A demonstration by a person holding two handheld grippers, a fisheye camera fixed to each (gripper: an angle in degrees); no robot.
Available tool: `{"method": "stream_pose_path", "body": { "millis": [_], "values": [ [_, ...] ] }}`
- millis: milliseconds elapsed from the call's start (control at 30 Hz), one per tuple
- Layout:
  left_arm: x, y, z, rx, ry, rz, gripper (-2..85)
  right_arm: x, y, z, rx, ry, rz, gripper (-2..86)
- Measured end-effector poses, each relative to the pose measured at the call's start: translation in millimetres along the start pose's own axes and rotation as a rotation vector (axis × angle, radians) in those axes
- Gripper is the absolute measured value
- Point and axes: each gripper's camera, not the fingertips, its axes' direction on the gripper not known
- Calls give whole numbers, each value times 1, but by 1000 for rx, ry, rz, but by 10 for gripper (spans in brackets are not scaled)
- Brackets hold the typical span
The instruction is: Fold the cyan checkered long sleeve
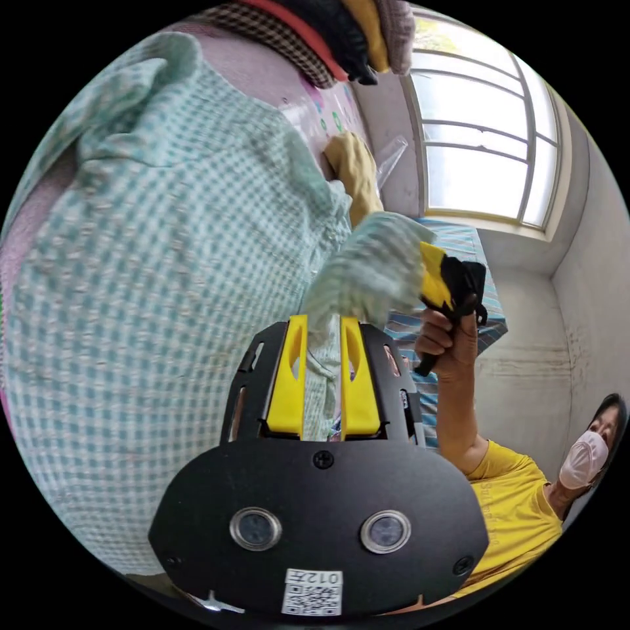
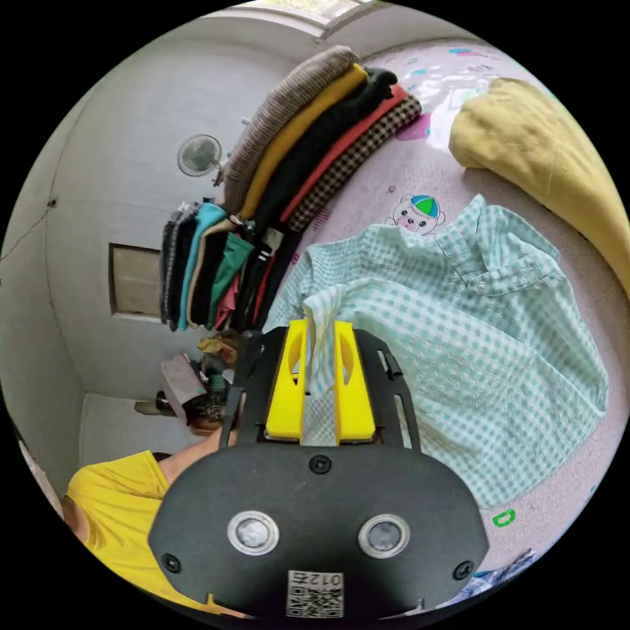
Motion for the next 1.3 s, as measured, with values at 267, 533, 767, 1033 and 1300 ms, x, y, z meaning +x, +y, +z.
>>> {"method": "stream_pose_path", "body": {
  "millis": [267,533,767,1033,1300],
  "values": [
    [1,-28,-39,40,-197,58,70,73,33,64,72,144,17,47],
    [76,-107,44,-120,-366,282,67,196,78,-13,281,430,273,21],
    [70,-162,113,-208,-570,241,46,243,30,45,95,686,280,11],
    [127,-202,112,-92,-508,401,49,188,2,46,250,618,-4,33],
    [157,-337,185,-226,-478,369,89,237,-109,58,197,301,274,87]
  ]
}}
